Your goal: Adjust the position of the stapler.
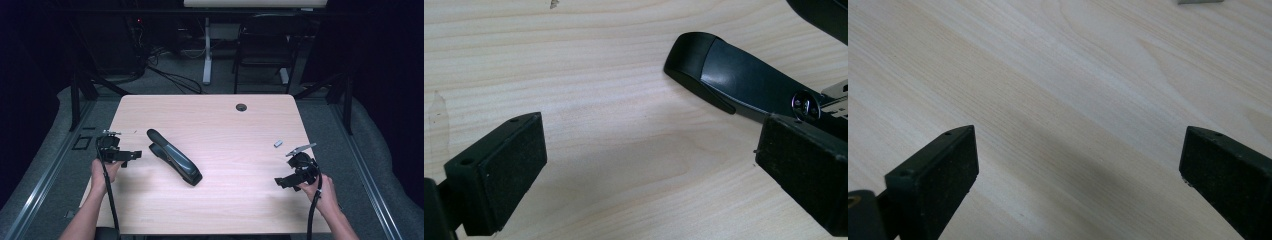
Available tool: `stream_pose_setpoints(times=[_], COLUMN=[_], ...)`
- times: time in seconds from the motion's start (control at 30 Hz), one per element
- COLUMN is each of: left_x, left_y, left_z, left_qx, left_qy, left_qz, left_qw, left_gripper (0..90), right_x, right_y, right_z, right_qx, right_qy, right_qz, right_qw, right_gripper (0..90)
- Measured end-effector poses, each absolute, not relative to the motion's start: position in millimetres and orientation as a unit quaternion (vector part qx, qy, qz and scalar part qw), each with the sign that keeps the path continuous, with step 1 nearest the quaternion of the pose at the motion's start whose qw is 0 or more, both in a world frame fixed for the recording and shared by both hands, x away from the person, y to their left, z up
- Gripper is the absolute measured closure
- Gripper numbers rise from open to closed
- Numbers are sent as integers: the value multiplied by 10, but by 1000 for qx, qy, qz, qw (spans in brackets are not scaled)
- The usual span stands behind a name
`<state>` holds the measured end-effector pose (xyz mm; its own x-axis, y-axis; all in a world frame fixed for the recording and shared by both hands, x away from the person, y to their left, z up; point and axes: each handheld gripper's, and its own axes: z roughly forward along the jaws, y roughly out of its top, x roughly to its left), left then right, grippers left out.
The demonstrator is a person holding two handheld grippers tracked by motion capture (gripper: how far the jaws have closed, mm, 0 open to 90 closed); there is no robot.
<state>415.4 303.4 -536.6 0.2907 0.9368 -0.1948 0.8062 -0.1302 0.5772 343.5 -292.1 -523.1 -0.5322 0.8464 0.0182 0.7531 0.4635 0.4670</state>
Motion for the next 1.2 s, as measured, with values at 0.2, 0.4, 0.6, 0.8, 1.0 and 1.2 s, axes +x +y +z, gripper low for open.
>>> stream_pose_setpoints(times=[0.2,0.4,0.6,0.8,1.0,1.2], left_x=[4158,4148,4145,4127,4110,4128], left_y=[2986,2958,2917,2888,2865,2837], left_z=[-5337,-5308,-5271,-5241,-5213,-5222], left_qx=[749,749,750,754,756,765], left_qy=[583,580,578,567,555,542], left_qz=[114,121,138,143,152,148], left_qw=[293,297,289,301,312,314], left_gripper=[1,62,263,415,606,771], right_x=[3438,3451,3445,3454,3456,3462], right_y=[-2897,-2873,-2877,-2876,-2876,-2874], right_z=[-5238,-5247,-5241,-5251,-5246,-5258], right_qx=[469,467,465,468,464,465], right_qy=[850,853,854,852,855,855], right_qz=[214,206,204,206,203,203], right_qw=[107,109,113,111,109,109], right_gripper=[23,27,40,48,53,55])
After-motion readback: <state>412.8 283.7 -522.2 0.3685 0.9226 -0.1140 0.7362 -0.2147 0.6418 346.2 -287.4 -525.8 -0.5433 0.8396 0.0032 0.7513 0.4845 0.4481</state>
